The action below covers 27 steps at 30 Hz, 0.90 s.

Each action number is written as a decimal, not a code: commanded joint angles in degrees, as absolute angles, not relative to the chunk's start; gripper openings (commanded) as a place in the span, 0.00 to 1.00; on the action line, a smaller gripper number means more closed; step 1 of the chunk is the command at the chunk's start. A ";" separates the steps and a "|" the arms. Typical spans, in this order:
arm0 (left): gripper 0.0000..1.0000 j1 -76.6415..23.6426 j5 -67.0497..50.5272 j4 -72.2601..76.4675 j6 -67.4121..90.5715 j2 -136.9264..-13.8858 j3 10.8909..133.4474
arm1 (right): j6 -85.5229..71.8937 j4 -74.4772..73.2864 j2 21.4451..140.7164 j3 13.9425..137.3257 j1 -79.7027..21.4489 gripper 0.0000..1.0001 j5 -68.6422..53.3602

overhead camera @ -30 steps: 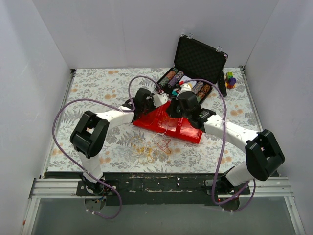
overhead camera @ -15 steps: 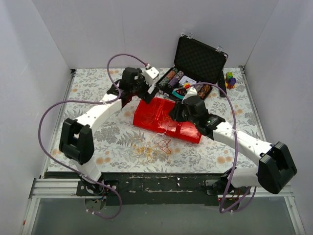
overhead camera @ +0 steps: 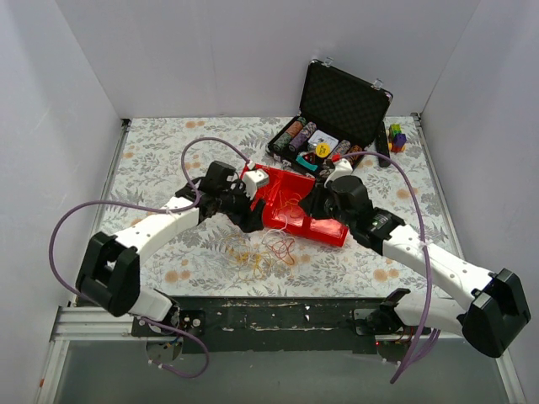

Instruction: Untangle the cables

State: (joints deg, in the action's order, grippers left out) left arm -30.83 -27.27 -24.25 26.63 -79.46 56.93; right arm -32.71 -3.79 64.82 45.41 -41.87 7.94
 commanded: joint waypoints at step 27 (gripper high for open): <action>0.19 -33.57 -32.87 -22.32 31.99 -89.65 57.04 | -32.25 -5.01 59.85 44.82 -42.01 0.21 12.39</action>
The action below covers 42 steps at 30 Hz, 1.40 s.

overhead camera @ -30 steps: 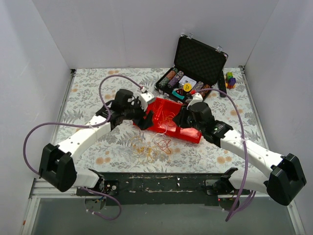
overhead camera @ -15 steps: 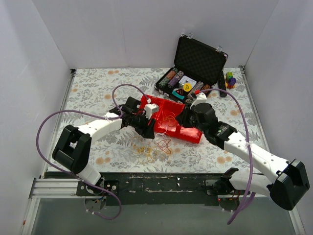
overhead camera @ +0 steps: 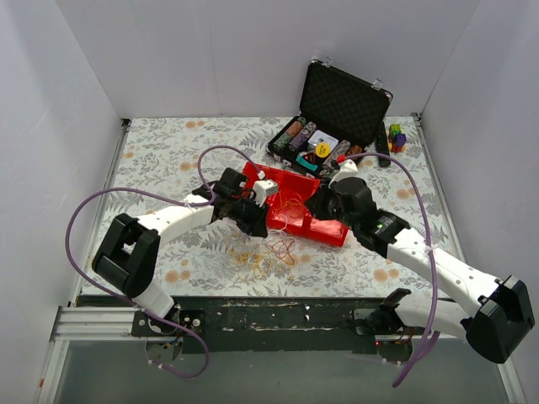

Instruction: Untangle the cables

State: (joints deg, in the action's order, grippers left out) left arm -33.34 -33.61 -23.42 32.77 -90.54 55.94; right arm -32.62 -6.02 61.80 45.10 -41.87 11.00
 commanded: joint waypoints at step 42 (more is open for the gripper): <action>0.12 -35.68 -28.94 -35.60 29.18 -78.14 70.34 | -28.14 -3.79 54.92 44.12 -41.75 0.34 10.05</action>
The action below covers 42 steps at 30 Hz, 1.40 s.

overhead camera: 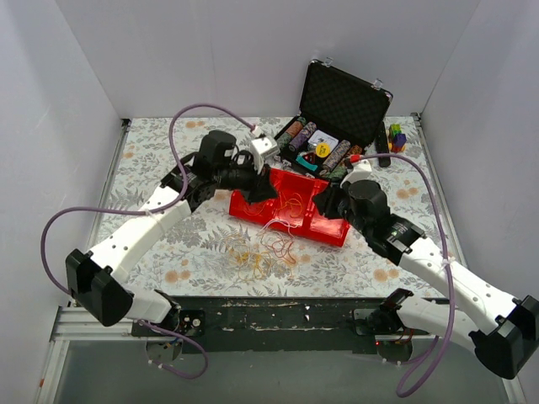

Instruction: Untangle the cables

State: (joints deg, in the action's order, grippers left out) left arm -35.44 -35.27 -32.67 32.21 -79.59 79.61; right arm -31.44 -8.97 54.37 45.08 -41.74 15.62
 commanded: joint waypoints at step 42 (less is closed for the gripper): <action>0.37 -23.99 -29.80 -30.59 30.94 -68.99 63.19 | -14.42 -6.33 89.83 57.13 -44.03 0.45 -2.99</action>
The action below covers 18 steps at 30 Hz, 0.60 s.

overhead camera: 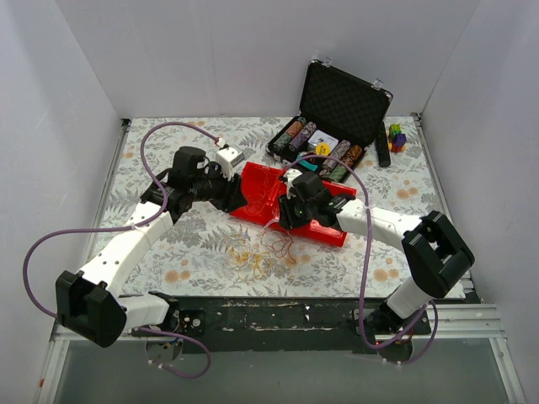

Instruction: Untangle the cables

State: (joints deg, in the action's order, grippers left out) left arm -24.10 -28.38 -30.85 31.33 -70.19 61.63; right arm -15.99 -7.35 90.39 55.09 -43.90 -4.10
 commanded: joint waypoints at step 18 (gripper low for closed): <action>0.38 -23.99 -29.97 -30.50 30.32 -69.17 64.16 | -12.48 -6.33 88.59 57.04 -44.03 0.56 -3.16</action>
State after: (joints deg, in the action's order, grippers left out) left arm -24.12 -29.06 -30.83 31.27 -70.19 61.67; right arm -13.72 -7.29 86.46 55.31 -43.90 -1.96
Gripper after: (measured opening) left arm 0.376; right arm 0.555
